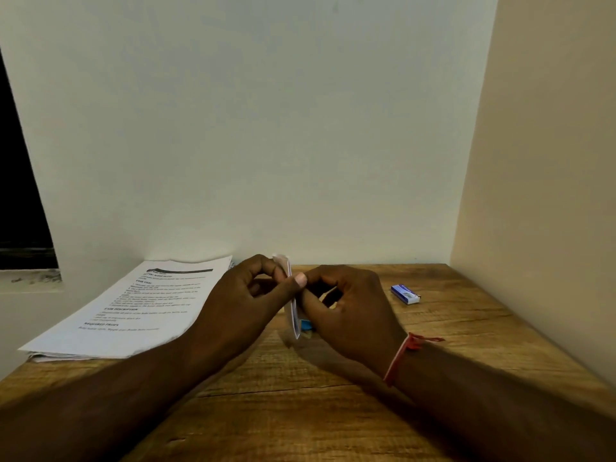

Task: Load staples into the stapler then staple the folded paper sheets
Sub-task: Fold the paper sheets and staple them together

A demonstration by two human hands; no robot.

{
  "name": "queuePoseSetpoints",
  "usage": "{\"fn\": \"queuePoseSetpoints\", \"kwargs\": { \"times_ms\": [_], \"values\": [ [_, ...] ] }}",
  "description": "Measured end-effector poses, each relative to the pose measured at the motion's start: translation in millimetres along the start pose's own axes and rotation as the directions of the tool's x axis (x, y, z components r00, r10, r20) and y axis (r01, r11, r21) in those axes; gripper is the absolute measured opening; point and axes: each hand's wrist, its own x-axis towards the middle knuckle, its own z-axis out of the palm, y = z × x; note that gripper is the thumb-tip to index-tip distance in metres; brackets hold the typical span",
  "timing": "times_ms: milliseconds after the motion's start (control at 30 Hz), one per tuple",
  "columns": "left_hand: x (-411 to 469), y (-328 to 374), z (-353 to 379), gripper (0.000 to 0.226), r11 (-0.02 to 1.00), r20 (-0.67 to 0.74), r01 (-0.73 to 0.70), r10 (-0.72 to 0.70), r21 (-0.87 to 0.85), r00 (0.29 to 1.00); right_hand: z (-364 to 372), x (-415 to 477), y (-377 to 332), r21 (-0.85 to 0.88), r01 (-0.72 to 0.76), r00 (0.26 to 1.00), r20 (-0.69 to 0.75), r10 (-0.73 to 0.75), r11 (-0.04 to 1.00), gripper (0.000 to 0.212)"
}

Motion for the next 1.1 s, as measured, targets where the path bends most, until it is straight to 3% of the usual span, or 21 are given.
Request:
{"fn": "queuePoseSetpoints", "kwargs": {
  "times_ms": [133, 433, 533, 733, 900, 1100],
  "values": [
    [0.6, -3.0, -0.2, 0.019, 0.999, 0.003, -0.001, 0.001, -0.036, 1.000, 1.0, -0.2, -1.9, 0.036, -0.009, 1.000, -0.016, 0.009, 0.999, 0.012],
    [4.0, -5.1, -4.4, 0.016, 0.974, 0.093, 0.103, -0.086, -0.200, 0.992, 0.7, 3.1, -3.3, 0.131, -0.127, 0.991, -0.016, 0.130, 0.983, 0.023],
    [4.4, -4.0, -5.8, 0.017, 0.963, 0.102, 0.133, -0.112, -0.235, 0.988, 1.3, 2.9, -3.0, 0.153, -0.128, 0.990, -0.038, 0.135, 0.980, 0.017],
    [2.7, -0.2, -7.0, 0.006, 0.970, 0.087, 0.087, -0.068, -0.228, 0.994, 2.1, 1.4, -0.7, 0.184, -0.112, 0.991, -0.047, 0.123, 0.976, 0.010],
    [1.7, 1.4, -6.4, 0.019, 0.978, 0.087, 0.038, -0.020, -0.205, 0.996, 2.0, 1.6, 0.7, 0.192, -0.118, 0.990, -0.051, 0.130, 0.974, 0.013],
    [2.1, -0.6, -6.6, 0.019, 0.981, 0.085, 0.007, 0.009, -0.191, 0.996, 1.0, 2.5, 3.0, 0.196, -0.132, 0.990, -0.027, 0.140, 0.972, 0.016]
  ]
}}
